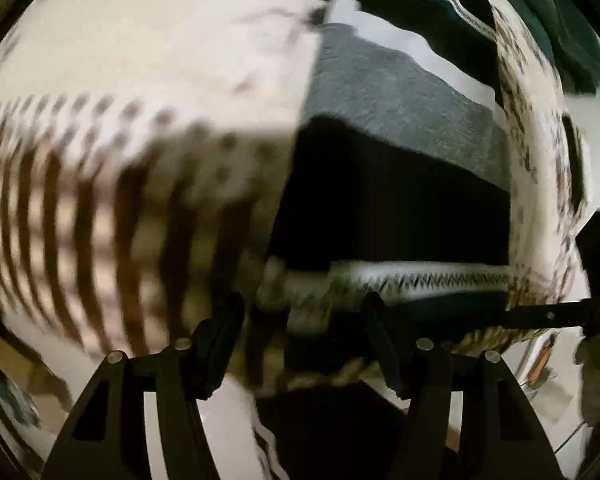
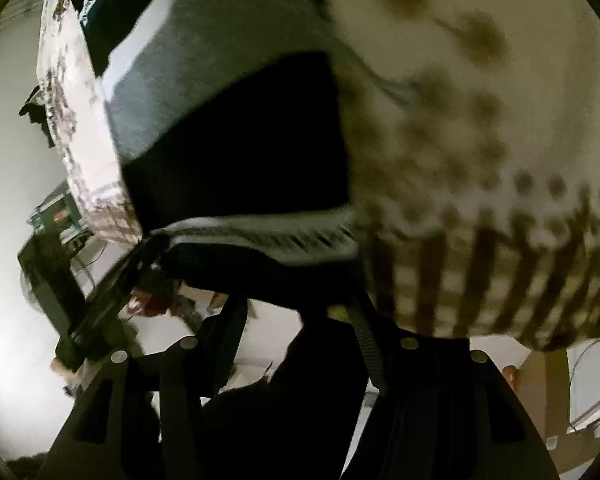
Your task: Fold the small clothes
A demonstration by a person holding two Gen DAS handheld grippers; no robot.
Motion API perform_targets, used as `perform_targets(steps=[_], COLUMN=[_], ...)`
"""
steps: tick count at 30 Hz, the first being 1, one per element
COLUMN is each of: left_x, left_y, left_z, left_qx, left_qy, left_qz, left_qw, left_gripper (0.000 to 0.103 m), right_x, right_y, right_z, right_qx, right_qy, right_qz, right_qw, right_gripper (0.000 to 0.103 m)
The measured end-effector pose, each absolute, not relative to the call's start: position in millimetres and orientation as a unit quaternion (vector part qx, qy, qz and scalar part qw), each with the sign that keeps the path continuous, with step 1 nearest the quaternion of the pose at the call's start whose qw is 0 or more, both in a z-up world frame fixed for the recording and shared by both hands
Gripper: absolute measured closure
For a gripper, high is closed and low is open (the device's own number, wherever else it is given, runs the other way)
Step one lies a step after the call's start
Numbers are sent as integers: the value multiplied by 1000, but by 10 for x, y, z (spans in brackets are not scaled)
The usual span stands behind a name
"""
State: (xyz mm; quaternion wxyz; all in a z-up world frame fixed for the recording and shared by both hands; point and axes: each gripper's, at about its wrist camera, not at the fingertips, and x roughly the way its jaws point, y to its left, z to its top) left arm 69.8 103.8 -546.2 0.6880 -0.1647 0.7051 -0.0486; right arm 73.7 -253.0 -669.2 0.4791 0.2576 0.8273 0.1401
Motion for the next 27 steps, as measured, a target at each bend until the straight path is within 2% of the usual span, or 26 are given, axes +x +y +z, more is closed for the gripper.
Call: perform_targets(steps=[5,9,10,11,12,13,14,15,17,22,25,26,27], left_x=[574,610,580,545,543,539,537,510,472,436,427,427,426], left_y=[1208,1134,1088,1121,1063,1042,959,963,1005,1096,1216,1264,1306], left_z=[-5426,-5518,-5532,-5566,-5561,-5544,-5531,-5473,-5393,-5533,-5620,-5599,-5558], left_qx=[-235,-249,-237,-225,-210,-204,-201,-196,-194,-208,-256,-267,-270], left_qy=[678,658,651,643,638,633,627,619,610,622,630,627,621], left_qz=[-40,-38,-33,-33,-33,-31,-32,-30,-31,-26,-25,-26,-24], left_qw=[696,709,720,731,740,746,752,760,768,755,733,732,735], left_gripper=[44,47,55,90,94,94,94,94,94,93,89,76,69], right_x=[623,565,554,565,584,604,596,617,615,616,706,734,761], right_y=[-2830,-2858,-2885,-2887,-2830,-2758,-2742,-2568,-2476,-2294,-2193,-2188,-2197], right_z=[-6687,-6820,-6837,-6856,-6874,-6866,-6847,-6858,-6853,-6955,-7017,-7016,-6998], right_qx=[303,365,374,376,371,368,364,357,341,298,261,259,262], right_qy=[790,760,755,751,746,742,737,735,735,746,763,766,770], right_qz=[89,73,74,74,74,75,79,83,82,65,72,77,82], right_qw=[525,532,534,538,548,555,565,570,581,592,587,583,576], right_gripper=[47,47,47,47,47,49,63,72,79,81,78,72,68])
